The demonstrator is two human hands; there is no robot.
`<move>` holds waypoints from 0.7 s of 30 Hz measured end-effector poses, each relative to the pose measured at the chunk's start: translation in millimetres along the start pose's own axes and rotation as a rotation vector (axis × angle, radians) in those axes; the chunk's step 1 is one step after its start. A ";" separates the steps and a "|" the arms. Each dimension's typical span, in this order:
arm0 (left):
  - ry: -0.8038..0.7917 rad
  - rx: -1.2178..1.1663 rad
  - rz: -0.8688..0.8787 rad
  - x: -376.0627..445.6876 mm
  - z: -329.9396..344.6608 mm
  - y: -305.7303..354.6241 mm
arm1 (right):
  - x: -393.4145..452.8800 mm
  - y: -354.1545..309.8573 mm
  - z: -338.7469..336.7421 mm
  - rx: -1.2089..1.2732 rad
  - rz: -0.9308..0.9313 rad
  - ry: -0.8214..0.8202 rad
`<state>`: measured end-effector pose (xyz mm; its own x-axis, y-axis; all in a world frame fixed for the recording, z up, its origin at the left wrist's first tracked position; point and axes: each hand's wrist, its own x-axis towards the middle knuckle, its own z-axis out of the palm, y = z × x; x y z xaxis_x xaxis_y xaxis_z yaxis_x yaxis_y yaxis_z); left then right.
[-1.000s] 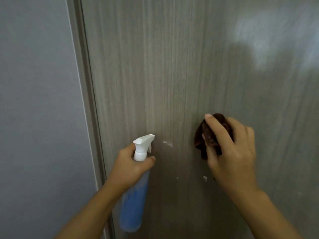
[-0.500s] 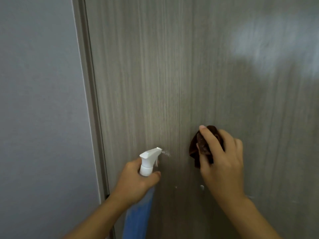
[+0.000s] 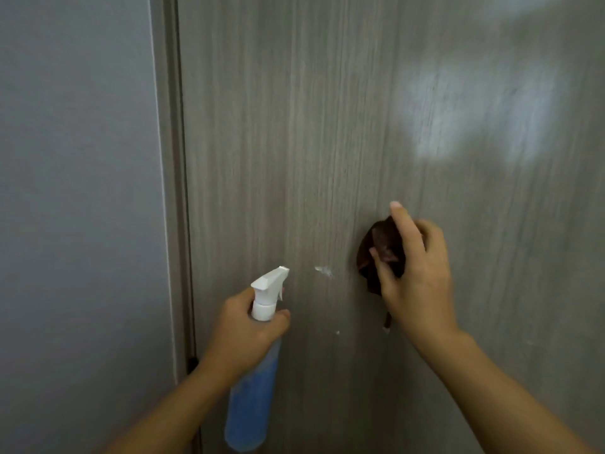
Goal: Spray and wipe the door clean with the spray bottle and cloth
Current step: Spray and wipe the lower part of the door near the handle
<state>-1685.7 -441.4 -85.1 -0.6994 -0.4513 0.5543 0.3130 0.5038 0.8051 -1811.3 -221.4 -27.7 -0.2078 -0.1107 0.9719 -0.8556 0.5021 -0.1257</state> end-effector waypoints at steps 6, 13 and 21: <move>0.031 -0.035 0.013 0.0 -10.1 -24.4 | 13.7 -4.9 28.6 -0.031 -0.033 0.158; 0.034 -0.010 0.051 2.7 -20.1 -38.0 | -14.3 -19.2 80.3 -0.320 -0.100 0.096; 0.101 0.020 0.059 0.4 -32.8 -42.5 | -53.0 -30.8 97.0 -0.419 -0.268 -0.007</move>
<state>-1678.2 -487.1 -112.2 -0.6119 -0.4916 0.6197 0.3381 0.5457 0.7667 -1819.8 -314.1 -94.6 -0.0110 -0.2882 0.9575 -0.6156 0.7565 0.2206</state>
